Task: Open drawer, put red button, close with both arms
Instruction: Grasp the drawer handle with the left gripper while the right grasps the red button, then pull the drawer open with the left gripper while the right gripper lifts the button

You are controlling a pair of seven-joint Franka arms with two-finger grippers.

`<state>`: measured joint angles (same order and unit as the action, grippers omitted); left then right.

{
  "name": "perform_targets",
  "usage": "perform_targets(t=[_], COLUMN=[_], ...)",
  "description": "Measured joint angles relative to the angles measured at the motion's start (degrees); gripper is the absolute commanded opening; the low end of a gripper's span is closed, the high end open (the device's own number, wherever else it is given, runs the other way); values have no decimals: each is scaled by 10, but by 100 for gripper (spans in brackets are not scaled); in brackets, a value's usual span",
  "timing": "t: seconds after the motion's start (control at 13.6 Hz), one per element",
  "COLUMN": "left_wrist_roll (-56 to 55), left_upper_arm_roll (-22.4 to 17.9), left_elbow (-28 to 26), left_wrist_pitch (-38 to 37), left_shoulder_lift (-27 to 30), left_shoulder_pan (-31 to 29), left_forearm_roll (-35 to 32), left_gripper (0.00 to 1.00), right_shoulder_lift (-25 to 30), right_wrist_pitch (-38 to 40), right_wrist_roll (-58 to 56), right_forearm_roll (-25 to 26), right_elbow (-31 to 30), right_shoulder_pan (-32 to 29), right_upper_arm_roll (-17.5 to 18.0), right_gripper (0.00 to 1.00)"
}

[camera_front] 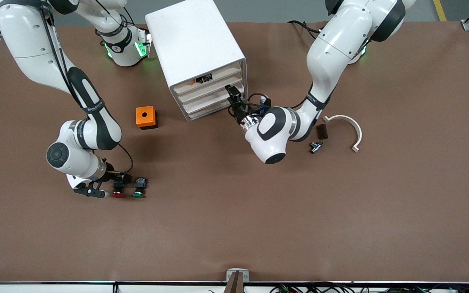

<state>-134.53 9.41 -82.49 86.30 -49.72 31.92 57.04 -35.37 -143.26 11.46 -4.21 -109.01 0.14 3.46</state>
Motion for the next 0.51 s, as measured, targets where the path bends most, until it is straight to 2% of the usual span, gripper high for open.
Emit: perform_targets(t=[0.22,0.29,0.37,0.51], left_wrist_roll=[0,0,0,-5], left_upper_arm_roll=[0,0,0,-1], left_elbow=[0,0,0,2], left_wrist_pitch=[0,0,0,-2], left_shoulder_lift=[-8,-9,-10,-10], left_shoulder_pan=[19,22,23,23], left_forearm_roll=[14,14,15,16], left_gripper=[17,7,1,1], right_shoulder_lift=[0,1,2,2], right_wrist_pitch=[7,12,18,29], right_wrist_roll=[7,13,17,21], right_forearm_roll=[0,0,0,0], right_elbow=[2,4,5,10], right_shoulder_pan=[0,0,0,0], right_upper_arm_roll=[1,1,1,1], right_gripper=[63,57,53,42])
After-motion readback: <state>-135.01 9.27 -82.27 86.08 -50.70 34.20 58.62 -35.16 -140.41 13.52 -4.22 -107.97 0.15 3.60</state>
